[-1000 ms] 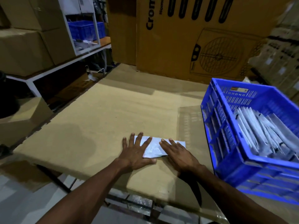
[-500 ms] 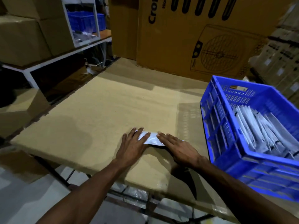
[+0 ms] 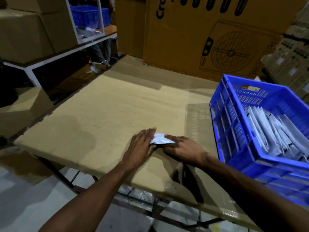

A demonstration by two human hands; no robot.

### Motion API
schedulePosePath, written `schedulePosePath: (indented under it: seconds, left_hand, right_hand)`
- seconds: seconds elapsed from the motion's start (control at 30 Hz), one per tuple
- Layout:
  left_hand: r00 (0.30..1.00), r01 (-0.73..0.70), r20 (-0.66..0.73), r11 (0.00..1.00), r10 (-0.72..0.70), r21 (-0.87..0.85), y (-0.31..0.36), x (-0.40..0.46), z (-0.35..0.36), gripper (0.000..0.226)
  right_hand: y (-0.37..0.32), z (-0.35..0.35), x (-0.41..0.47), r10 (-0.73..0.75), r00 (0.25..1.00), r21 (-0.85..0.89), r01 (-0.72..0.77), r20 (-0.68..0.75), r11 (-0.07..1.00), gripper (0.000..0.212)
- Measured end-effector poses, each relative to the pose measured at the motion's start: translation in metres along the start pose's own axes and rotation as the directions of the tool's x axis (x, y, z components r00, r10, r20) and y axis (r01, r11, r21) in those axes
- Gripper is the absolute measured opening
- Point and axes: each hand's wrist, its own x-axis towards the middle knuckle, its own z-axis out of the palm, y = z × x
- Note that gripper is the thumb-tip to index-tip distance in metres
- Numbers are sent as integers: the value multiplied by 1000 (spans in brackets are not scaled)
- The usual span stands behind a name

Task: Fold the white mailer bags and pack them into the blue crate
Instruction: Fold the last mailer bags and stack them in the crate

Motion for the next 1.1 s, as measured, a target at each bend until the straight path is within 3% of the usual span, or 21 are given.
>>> schedulePosePath:
  seconds: [0.07, 0.13, 0.23, 0.37, 0.47, 0.57, 0.77, 0.9, 1.1]
  left_hand:
    - [995, 13, -97, 995, -23, -102, 0, -1, -1, 81]
    - [992, 48, -109, 994, -58, -100, 2, -3, -3, 90]
    - [993, 111, 37, 993, -112, 37, 4, 0, -3, 88]
    - [948, 111, 263, 959, -181, 259, 6, 6, -1, 81]
    - [931, 121, 310, 964, -193, 239, 8, 8, -2, 76]
    - [929, 148, 307, 969, -205, 199, 26, 25, -12, 72]
    - [986, -43, 167, 985, 15, 165, 113, 124, -33, 57]
    - [980, -171, 120, 978, 156, 121, 197, 185, -35, 52]
    - [942, -296, 187, 953, 278, 73, 308, 232, -18, 50]
  right_hand:
    - [7, -13, 2, 83, 995, 33, -85, 59, 996, 19]
    - [12, -27, 1, 156, 982, 64, -164, 106, 984, 23]
    - [25, -35, -5, 271, 953, 122, -288, 138, 950, 28]
    - [43, -49, -17, 388, 919, 246, -393, 71, 886, 23]
    - [61, -68, -21, 503, 864, 316, -472, -21, 823, 20]
    - [85, -97, -33, 610, 775, 403, -511, -166, 759, 34]
    - [130, -162, -76, 729, 635, 493, -563, -255, 663, 40]
    - [158, -181, -120, 815, 547, 539, -635, -193, 554, 40]
    - [202, -177, -197, 832, 533, 458, -708, -152, 537, 39]
